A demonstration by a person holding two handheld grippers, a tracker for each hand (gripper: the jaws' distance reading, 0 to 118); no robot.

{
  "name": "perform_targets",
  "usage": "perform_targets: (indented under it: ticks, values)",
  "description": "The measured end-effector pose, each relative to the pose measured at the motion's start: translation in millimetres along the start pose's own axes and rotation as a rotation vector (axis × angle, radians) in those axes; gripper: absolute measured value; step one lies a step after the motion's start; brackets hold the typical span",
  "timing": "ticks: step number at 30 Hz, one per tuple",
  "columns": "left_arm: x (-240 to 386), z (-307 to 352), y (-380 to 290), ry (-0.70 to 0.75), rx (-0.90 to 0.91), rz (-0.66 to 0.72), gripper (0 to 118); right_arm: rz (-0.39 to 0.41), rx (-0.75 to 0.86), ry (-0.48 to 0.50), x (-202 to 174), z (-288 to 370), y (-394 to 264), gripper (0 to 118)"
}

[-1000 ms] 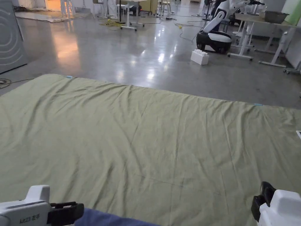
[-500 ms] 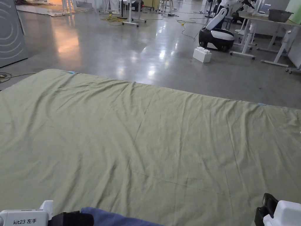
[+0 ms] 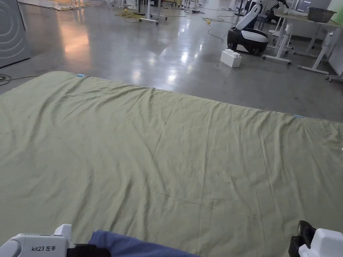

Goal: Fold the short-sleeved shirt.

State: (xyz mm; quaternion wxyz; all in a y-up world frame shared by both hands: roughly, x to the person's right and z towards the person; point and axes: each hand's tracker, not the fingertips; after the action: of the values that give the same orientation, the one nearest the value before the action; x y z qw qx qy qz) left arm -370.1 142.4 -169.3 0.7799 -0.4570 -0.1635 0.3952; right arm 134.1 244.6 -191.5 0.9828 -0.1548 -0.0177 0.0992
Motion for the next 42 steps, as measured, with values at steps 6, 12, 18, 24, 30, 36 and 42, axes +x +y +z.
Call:
perform_targets:
  ticks: [6, 12, 18, 24, 30, 36, 42]
  values:
    - [-18, 12, 22, 0.03, 0.035, -0.054, 12, 0.003, 0.005, -0.003, 4, 0, 1, 0]
    - [16, 39, 25, 0.083, 0.074, -0.114, 12, -0.001, 0.009, -0.007, 10, 0, 1, 0]
    - [23, 82, 43, 0.265, 0.133, -0.172, 12, -0.011, 0.014, -0.004, 14, -2, -1, 0]
    - [55, 91, 33, 0.37, 0.105, -0.204, 12, -0.025, 0.02, 0.01, 14, -4, -1, 0]
    - [101, 78, 18, 0.282, 0.103, -0.244, 12, -0.039, 0.026, 0.023, 15, -5, -2, 0]
    - [143, 41, -2, 0.115, 0.084, -0.199, 12, -0.044, 0.027, 0.021, 24, -3, -5, 0]
    - [160, -41, -22, 0.121, -0.012, -0.222, 12, -0.066, 0.013, 0.0, 36, 0, -13, 0]
